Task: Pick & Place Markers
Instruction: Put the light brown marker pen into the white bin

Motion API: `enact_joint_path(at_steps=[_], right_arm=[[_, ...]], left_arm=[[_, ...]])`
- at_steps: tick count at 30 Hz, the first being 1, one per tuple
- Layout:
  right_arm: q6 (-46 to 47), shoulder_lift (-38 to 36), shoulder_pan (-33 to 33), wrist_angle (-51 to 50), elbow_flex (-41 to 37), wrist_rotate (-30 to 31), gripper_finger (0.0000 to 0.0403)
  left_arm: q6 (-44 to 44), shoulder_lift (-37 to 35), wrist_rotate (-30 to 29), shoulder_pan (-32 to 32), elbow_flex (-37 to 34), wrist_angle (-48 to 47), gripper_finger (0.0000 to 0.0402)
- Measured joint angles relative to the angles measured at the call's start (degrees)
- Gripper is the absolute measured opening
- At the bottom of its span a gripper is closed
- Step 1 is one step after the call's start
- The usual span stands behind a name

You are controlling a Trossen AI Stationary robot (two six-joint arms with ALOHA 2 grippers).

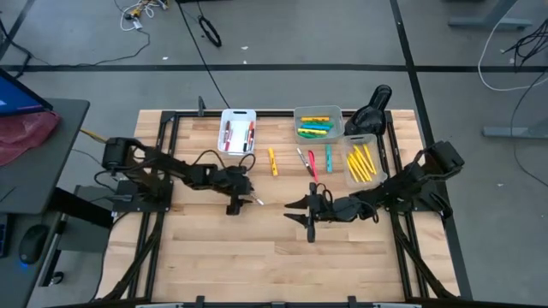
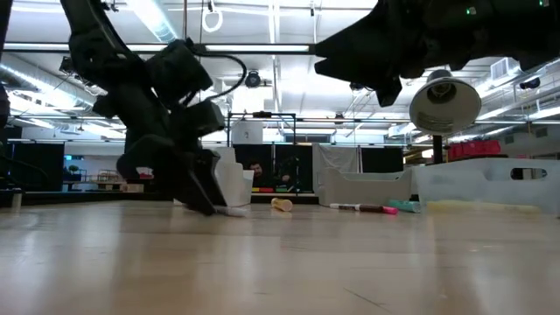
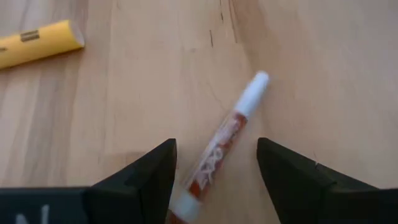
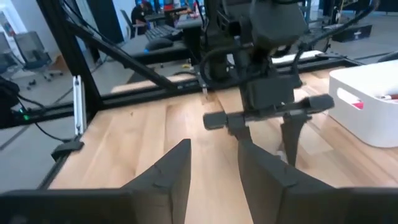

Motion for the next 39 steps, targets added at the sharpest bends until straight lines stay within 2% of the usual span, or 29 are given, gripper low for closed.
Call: enact_joint_path(at_steps=[3, 6, 9, 14, 20, 25, 30, 33, 36, 39], right_arm=[[0.0, 0.0, 0.0, 0.64, 0.0, -0.02, 0.0132], [0.0, 0.0, 0.0, 0.49, 0.0, -0.02, 0.0132], [0.0, 0.0, -0.02, 0.5, 0.0, -0.01, 0.0132], [0.0, 0.0, -0.02, 0.7, 0.0, 0.0, 0.0132], [0.0, 0.0, -0.02, 0.76, 0.0, 0.0, 0.0132], [0.07, 0.0, -0.02, 1.23, 0.0, 0.0, 0.0132], [0.01, 0.0, -0.02, 1.83, 0.0, 0.03, 0.0132], [0.01, 0.0, -0.07, 1.9, 0.0, 0.05, 0.0132], [0.0, 0.0, -0.07, 2.03, 0.0, 0.05, 0.0132], [0.0, 0.0, -0.15, 2.14, 0.0, 0.07, 0.0132]], left_arm=[[0.44, 2.42, 0.72, 0.08, 0.18, 1.46, 0.0221], [0.03, 4.03, 2.09, 0.01, 0.26, 2.3, 0.0191], [-1.03, 4.31, 4.18, 0.01, 0.27, 2.15, 0.0139], [-3.24, 4.41, 6.5, -0.12, 0.26, 1.89, 0.0031], [-8.93, 2.57, 6.53, -1.52, 0.47, 2.49, 0.0031], [-11.4, -4.17, 7.22, -1.52, 2.17, -0.37, 0.0031], [-12.41, -12.63, -1.63, 1.74, 5.78, -8.35, 0.0033], [-13.48, -17.11, -8.26, 5.08, 10.93, -16.12, 0.0033], [-14.45, -17.83, -14.25, 9.73, 17.07, -25.26, 0.0032], [-14.81, -17.03, -14.84, 15.16, 22.59, -29.51, 0.0033]])
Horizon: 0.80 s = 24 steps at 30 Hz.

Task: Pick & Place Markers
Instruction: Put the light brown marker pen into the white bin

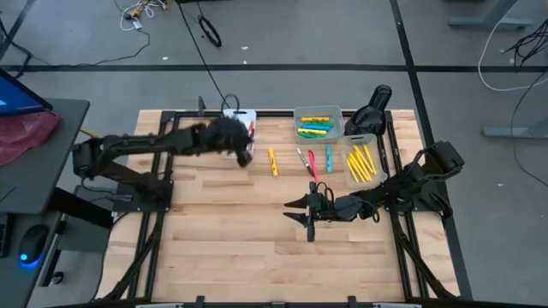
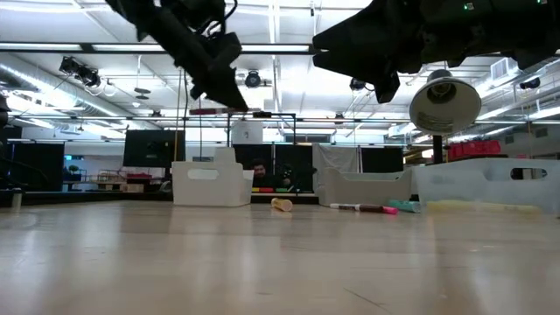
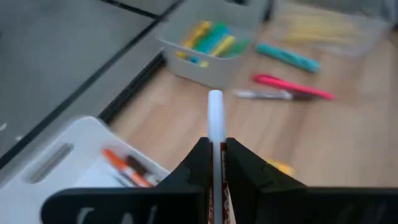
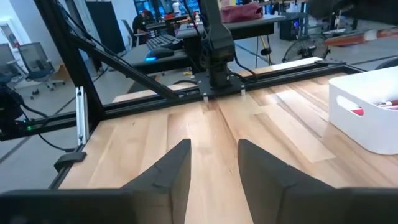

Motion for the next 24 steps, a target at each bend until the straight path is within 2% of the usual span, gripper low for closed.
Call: enact_joint_path(at_steps=[5, 11, 16, 24], right_arm=[[0.02, -0.02, -0.02, 0.71, 0.0, 0.02, 0.0132], [0.02, -0.02, -0.02, 0.67, 0.0, 0.01, 0.0132], [0.0, -0.02, -0.02, 0.51, 0.0, 0.02, 0.0132], [0.0, -0.02, -0.04, 0.39, 0.0, 0.02, 0.0132]], left_arm=[[1.31, 4.38, 3.82, 9.46, 2.7, -2.27, 0.0035], [0.92, 11.11, 4.24, 17.31, 2.74, -1.36, 0.0039], [-0.44, 16.28, 6.38, 20.0, 2.76, -0.6, 0.0042], [-1.98, 20.95, 6.61, 20.26, 2.76, -0.34, 0.0043]])
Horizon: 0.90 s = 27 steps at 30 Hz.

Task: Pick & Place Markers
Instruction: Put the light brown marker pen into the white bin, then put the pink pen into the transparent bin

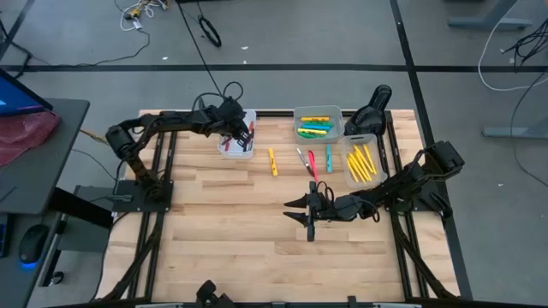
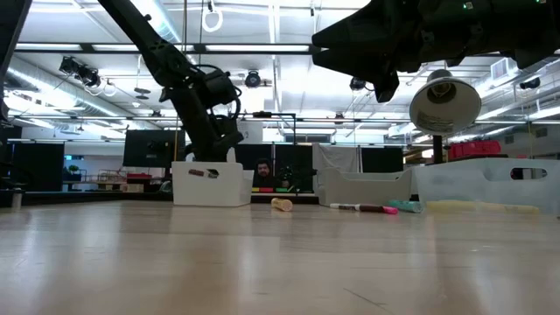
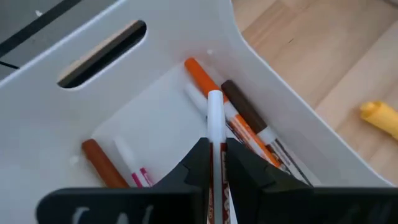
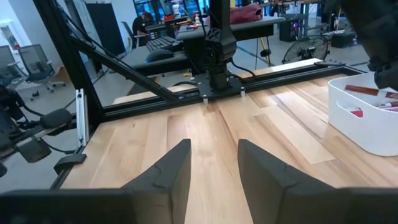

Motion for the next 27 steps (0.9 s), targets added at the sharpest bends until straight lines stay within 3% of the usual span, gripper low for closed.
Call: enact_joint_path(at_steps=[5, 17, 22, 27], right_arm=[[-0.02, 0.0, 0.0, -0.07, 0.0, 0.0, 0.0132], [-0.02, 0.0, 0.01, -0.08, 0.0, -0.02, 0.0132], [-0.03, 0.0, 0.0, -0.09, 0.0, -0.02, 0.0132], [-0.58, 0.0, -0.03, -0.06, 0.0, -0.02, 0.0132]], left_arm=[[0.15, 0.97, -0.02, 0.0, 0.0, 0.1, 0.0063], [3.03, 0.01, -0.02, 0.02, 0.0, 0.62, 0.0187], [3.85, -4.15, 0.81, -2.41, 0.02, 0.5, 0.0198], [6.17, -7.96, 1.06, -9.27, -0.13, 2.64, 0.0191]])
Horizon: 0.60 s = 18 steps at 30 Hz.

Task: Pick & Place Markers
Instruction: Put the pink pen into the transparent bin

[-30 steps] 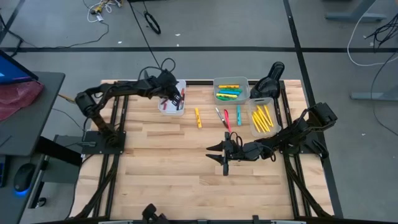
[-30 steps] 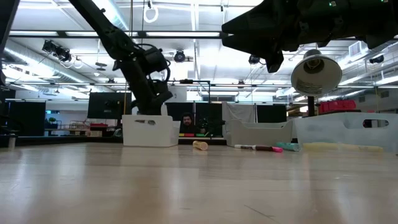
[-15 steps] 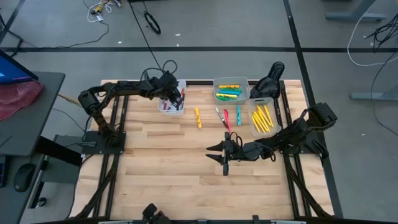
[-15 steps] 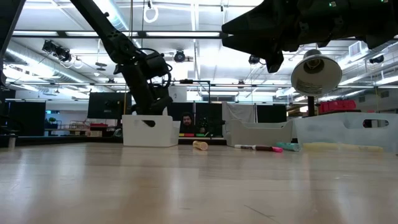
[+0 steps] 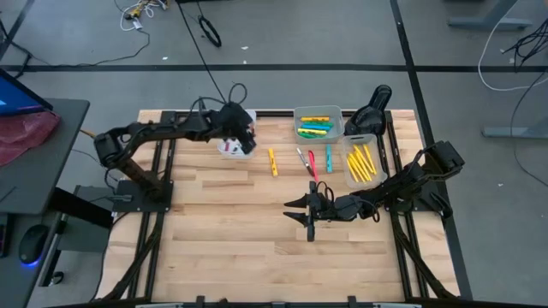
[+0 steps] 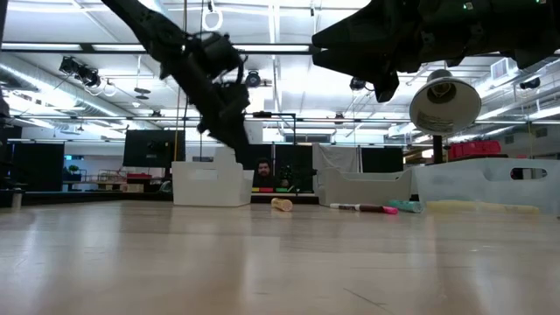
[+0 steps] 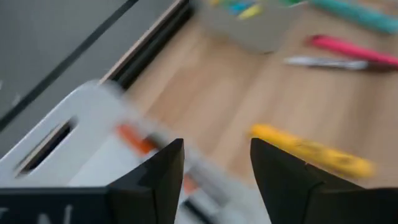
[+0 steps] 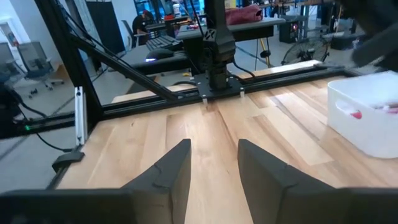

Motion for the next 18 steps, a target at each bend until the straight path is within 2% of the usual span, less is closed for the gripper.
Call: enact_joint_path(at_steps=[8, 15, 18], right_arm=[[-6.73, -1.57, -0.47, 0.65, 0.0, 1.82, 0.0132], [-10.62, -10.28, 3.22, -2.77, 0.02, 10.21, 0.0132], [-12.03, -15.34, 5.99, -8.05, 0.02, 16.81, 0.0132]], left_arm=[[6.64, 1.33, 0.18, -17.59, -0.15, 8.31, 0.0186], [9.33, 4.48, 0.1, -29.28, -0.09, 19.36, 0.0186], [9.3, 6.88, 0.04, -32.1, -0.05, 23.86, 0.0186]])
